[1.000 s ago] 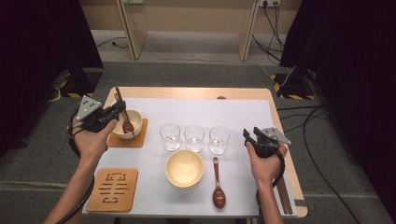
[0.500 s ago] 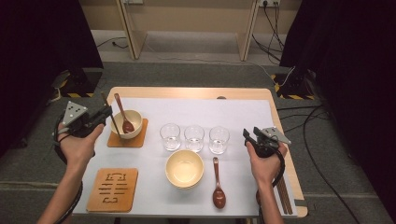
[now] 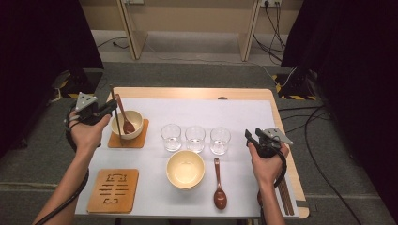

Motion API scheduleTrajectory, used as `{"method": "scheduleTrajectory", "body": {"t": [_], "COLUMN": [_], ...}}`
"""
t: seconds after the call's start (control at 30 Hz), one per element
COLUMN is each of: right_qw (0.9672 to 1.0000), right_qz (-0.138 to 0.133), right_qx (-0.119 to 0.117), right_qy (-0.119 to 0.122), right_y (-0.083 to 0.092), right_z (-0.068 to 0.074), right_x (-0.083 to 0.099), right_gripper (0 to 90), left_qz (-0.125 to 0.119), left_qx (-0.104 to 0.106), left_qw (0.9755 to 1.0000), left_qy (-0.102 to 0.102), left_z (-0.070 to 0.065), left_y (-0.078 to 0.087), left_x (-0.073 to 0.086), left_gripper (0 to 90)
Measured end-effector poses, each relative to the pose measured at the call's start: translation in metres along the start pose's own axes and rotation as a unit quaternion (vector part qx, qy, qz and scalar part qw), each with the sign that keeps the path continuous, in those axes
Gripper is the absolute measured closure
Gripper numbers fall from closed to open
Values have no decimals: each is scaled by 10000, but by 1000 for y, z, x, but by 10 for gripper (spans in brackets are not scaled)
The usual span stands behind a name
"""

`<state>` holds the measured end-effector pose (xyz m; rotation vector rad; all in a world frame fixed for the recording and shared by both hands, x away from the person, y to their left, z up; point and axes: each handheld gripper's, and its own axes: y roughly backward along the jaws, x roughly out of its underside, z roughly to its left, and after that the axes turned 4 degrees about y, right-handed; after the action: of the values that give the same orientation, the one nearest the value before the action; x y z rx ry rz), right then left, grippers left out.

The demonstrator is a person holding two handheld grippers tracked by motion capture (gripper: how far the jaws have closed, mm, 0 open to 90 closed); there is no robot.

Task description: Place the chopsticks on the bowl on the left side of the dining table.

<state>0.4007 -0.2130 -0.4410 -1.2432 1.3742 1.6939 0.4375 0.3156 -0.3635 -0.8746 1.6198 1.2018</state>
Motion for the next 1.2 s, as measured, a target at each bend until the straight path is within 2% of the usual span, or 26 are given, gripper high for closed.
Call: {"method": "scheduleTrajectory", "body": {"t": [0.17, 0.4, 0.63, 0.77, 1.03, 1.2], "right_qw": [10000, 10000, 10000, 10000, 10000, 10000], "right_qz": [13, 19, 34, 36, 53, 54], "right_qx": [3, -23, -33, -38, -58, -57], "right_qy": [-18, -5, -14, -8, -24, -4], "right_y": [0, -1, -2, -2, -2, -2], "right_z": [-1, 1, 0, 1, 2, 1], "right_x": [1, 1, 2, 2, 2, 2], "right_gripper": [547, 547, 547, 547, 547, 547], "left_qz": [358, 900, 1333, 1599, 1987, 2132], "left_qx": [-93, -312, -449, -483, -612, -705], "left_qw": [9993, 9954, 9899, 9856, 9776, 9740], "left_qy": [83, 103, 198, 255, 333, 293], "left_z": [-3, -9, -9, -7, -2, -2], "left_y": [-27, -58, -76, -82, -94, -98], "left_x": [0, 1, 7, 11, 20, 23], "left_gripper": [843, 843, 841, 839, 835, 834]}}
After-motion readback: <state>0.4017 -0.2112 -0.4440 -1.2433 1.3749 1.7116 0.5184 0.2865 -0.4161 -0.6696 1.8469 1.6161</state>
